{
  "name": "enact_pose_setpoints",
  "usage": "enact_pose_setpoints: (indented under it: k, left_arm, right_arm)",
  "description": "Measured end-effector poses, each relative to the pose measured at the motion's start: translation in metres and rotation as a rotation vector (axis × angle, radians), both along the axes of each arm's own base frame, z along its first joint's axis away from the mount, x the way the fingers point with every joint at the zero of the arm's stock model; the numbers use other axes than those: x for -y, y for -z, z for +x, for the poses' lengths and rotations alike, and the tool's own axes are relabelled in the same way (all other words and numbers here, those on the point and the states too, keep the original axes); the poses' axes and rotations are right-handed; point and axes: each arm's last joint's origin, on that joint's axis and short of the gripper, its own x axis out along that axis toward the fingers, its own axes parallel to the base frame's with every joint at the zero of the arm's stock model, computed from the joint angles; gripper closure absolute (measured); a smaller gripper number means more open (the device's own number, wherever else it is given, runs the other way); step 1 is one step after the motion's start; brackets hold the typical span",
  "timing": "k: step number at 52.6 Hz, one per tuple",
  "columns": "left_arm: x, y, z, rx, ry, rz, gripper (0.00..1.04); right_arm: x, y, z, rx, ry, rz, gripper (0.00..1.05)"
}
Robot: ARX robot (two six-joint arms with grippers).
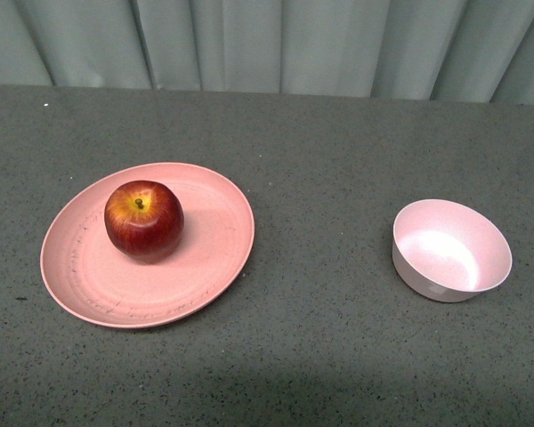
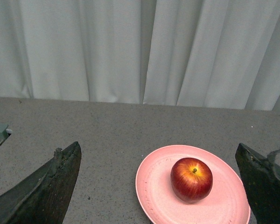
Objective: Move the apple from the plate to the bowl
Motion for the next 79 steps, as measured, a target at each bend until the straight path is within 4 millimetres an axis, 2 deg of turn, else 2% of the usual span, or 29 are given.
enact_pose_setpoints:
  k: [79]
  left_arm:
    - [0.0, 0.0, 0.0, 0.0, 0.0, 0.0, 0.07]
  right_arm:
    - [0.0, 0.0, 0.0, 0.0, 0.0, 0.0, 0.09]
